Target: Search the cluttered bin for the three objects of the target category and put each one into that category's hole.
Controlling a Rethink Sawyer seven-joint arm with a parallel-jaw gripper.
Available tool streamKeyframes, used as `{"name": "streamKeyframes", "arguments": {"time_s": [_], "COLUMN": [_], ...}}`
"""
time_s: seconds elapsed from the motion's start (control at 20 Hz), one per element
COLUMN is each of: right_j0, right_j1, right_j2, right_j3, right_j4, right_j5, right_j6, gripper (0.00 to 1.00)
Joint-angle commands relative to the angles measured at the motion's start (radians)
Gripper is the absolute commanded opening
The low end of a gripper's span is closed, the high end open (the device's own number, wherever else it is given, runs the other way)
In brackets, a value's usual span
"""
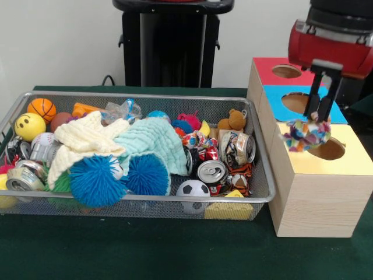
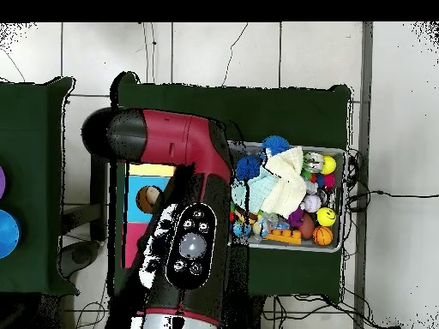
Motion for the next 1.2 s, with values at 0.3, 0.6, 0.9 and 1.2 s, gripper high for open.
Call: {"name": "streamKeyframes", "arguments": {"time_s": [0.3,0.6,0.9,1.2], "right_j0": [-0.024,0.018,0.032,0.038], "right_j1": [0.095,0.052,0.019,-0.011], "right_j2": [0.068,0.052,0.05,0.043], "right_j3": [0.062,0.054,0.05,0.07], "right_j4": [0.014,0.05,0.074,0.076], "right_j5": [-0.059,0.069,0.139,0.18], "right_j6": [0.179,0.237,0.246,0.231], "gripper": [0.0,0.0,0.0,0.0]}}
